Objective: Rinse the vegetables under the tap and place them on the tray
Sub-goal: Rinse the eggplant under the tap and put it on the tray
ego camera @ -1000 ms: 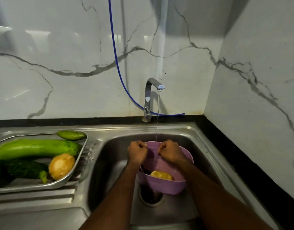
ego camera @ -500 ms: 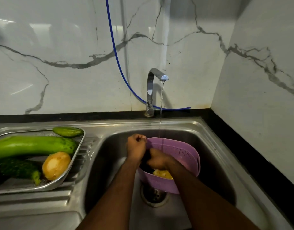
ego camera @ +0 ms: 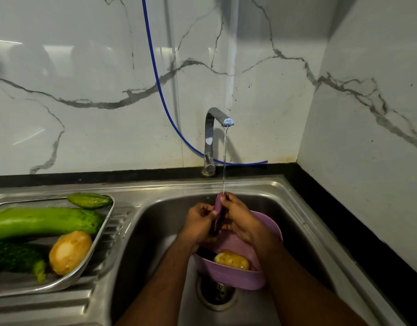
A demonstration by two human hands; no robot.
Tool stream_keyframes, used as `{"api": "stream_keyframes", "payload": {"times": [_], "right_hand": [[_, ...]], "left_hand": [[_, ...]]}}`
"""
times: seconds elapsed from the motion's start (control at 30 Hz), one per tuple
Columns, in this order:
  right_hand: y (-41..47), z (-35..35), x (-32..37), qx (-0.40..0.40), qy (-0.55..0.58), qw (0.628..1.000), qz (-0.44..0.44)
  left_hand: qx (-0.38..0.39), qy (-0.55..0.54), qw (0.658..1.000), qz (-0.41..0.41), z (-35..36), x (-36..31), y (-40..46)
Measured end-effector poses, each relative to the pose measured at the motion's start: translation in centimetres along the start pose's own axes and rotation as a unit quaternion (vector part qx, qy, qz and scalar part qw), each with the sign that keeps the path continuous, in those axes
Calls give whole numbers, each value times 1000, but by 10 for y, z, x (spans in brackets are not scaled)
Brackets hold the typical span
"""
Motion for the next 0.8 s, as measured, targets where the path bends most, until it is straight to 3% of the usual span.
{"api": "stream_keyframes", "payload": {"times": [0.27, 0.43, 0.6, 0.7, 0.8], "right_hand": [[-5, 0, 17, -34, 138, 990, -18], [-11, 2, 24, 8, 173, 984, -37], [-15, 7, 31, 59, 200, 977, -50], [-18, 6, 37, 27, 153, 985, -72], [-16, 1, 35, -52, 120, 988, -86]], "left_hand": [[117, -122, 981, -93, 15, 5, -13], [180, -206, 951, -144, 21, 3, -13], [174, -277, 934, -144, 19, -2, -12], [184, -290, 927, -152, 20, -3, -14], [169, -259, 941, -135, 17, -3, -13]]}}
Point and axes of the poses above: each hand's wrist, its own y-axis towards the middle knuckle, its own z-axis out of the palm, x = y × z, the point moved 6 cm from there along y, towards the middle knuckle, and after that the axes turned 2 degrees about -z, right-handed, at the moved point
